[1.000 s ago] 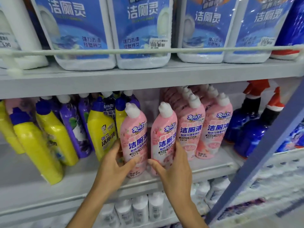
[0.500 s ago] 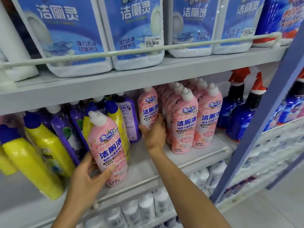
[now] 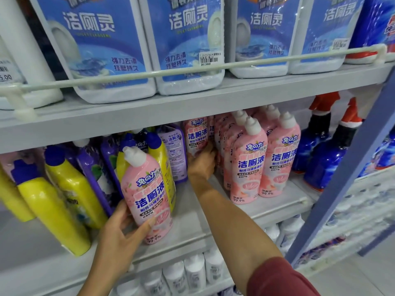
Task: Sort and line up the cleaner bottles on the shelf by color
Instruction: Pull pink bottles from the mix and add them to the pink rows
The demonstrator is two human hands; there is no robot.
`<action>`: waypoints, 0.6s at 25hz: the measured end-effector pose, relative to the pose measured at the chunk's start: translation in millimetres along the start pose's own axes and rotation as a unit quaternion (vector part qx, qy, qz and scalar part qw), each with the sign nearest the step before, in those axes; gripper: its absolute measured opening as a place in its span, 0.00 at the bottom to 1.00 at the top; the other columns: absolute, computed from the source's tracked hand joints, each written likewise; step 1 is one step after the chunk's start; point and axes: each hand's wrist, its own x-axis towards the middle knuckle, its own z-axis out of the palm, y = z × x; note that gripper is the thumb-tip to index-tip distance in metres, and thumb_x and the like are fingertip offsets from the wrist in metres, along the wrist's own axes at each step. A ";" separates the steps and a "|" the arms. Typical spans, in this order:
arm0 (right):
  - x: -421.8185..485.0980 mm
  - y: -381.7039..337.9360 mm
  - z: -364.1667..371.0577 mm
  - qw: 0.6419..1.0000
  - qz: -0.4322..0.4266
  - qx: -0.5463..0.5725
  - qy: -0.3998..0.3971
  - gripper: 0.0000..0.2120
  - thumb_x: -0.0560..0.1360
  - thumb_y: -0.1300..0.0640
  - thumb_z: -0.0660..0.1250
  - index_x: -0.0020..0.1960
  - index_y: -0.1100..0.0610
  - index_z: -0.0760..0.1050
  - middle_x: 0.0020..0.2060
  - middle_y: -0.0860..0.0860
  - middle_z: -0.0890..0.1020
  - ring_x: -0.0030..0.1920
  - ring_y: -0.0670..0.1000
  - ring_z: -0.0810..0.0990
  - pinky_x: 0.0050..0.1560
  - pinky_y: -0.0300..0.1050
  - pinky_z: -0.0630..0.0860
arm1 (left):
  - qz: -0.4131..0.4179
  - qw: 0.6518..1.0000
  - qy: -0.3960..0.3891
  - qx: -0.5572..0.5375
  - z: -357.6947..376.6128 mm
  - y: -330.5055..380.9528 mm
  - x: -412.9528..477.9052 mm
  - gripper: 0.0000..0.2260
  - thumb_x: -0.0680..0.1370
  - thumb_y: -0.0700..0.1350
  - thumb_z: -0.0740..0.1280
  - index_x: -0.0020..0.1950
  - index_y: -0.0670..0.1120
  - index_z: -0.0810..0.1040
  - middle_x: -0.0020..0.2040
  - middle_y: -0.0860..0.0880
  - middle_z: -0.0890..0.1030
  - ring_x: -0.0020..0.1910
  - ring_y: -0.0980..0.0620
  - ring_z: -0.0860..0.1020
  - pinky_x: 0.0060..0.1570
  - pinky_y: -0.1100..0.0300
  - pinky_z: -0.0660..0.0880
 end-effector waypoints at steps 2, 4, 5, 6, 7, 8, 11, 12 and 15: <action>-0.8 -1.2 1.2 1.000 -0.001 -0.003 -0.001 0.43 0.73 0.49 0.77 0.80 0.57 0.59 0.67 0.61 0.74 0.66 0.64 0.76 0.62 0.57 0.76 | -0.002 1.000 0.002 -0.001 1.4 0.4 -1.2 0.25 0.73 0.32 0.76 0.66 0.50 0.78 0.57 0.56 0.87 0.56 0.58 0.85 0.49 0.68 0.81; -0.5 -0.2 0.5 1.000 -0.009 -0.004 -0.007 0.42 0.73 0.50 0.77 0.80 0.58 0.59 0.67 0.61 0.74 0.66 0.64 0.76 0.62 0.57 0.76 | 0.001 1.000 0.009 0.000 3.4 1.1 -3.4 0.24 0.73 0.31 0.75 0.65 0.50 0.78 0.57 0.57 0.87 0.56 0.58 0.85 0.49 0.69 0.81; -0.2 1.0 -0.5 1.000 -0.014 -0.005 -0.013 0.42 0.73 0.51 0.77 0.79 0.59 0.59 0.67 0.61 0.73 0.66 0.65 0.76 0.62 0.58 0.76 | 0.002 1.000 0.012 0.001 4.2 1.6 -4.1 0.24 0.73 0.31 0.75 0.65 0.50 0.78 0.57 0.57 0.87 0.56 0.58 0.85 0.49 0.70 0.80; -1.1 2.9 -2.1 1.000 -0.018 -0.004 -0.019 0.41 0.73 0.51 0.77 0.79 0.59 0.60 0.67 0.61 0.73 0.66 0.64 0.76 0.62 0.58 0.76 | 0.004 1.000 0.013 0.002 5.3 2.0 -4.6 0.24 0.73 0.31 0.75 0.65 0.50 0.78 0.58 0.57 0.87 0.56 0.59 0.85 0.49 0.70 0.80; -3.6 4.4 -3.9 1.000 -0.021 0.000 -0.015 0.40 0.74 0.51 0.76 0.78 0.60 0.61 0.67 0.61 0.73 0.66 0.64 0.75 0.62 0.58 0.75 | 0.006 1.000 0.015 0.000 5.9 2.7 -5.0 0.24 0.73 0.31 0.75 0.65 0.50 0.78 0.57 0.58 0.87 0.56 0.59 0.85 0.49 0.70 0.80; -7.7 6.3 -3.2 1.000 -0.023 0.008 0.001 0.36 0.74 0.52 0.76 0.76 0.61 0.64 0.67 0.61 0.73 0.66 0.64 0.75 0.62 0.57 0.75 | 0.007 1.000 0.015 -0.001 6.0 3.1 -5.4 0.24 0.74 0.31 0.75 0.65 0.51 0.78 0.57 0.59 0.87 0.56 0.60 0.85 0.49 0.71 0.80; -29.5 6.8 -1.8 0.994 -0.034 0.092 0.052 0.20 0.77 0.54 0.73 0.64 0.62 0.74 0.59 0.57 0.78 0.58 0.60 0.79 0.55 0.50 0.76 | 0.012 1.000 0.009 0.003 6.1 4.8 -6.8 0.24 0.74 0.31 0.74 0.65 0.51 0.77 0.56 0.62 0.86 0.55 0.63 0.84 0.49 0.72 0.79; -34.5 6.2 -1.7 0.987 -0.034 0.154 0.031 0.16 0.78 0.55 0.72 0.62 0.61 0.76 0.56 0.54 0.81 0.55 0.57 0.82 0.54 0.44 0.77 | 0.016 1.000 0.007 0.004 6.2 5.4 -7.3 0.23 0.75 0.32 0.74 0.65 0.51 0.77 0.56 0.62 0.86 0.55 0.63 0.84 0.49 0.73 0.79; -37.2 3.2 -4.0 0.948 -0.019 0.299 -0.109 0.17 0.76 0.55 0.76 0.62 0.61 0.78 0.53 0.52 0.86 0.52 0.52 0.86 0.56 0.45 0.82 | 0.023 1.000 0.007 0.004 5.1 2.8 -6.6 0.22 0.75 0.31 0.74 0.64 0.51 0.78 0.58 0.59 0.86 0.56 0.61 0.84 0.51 0.71 0.80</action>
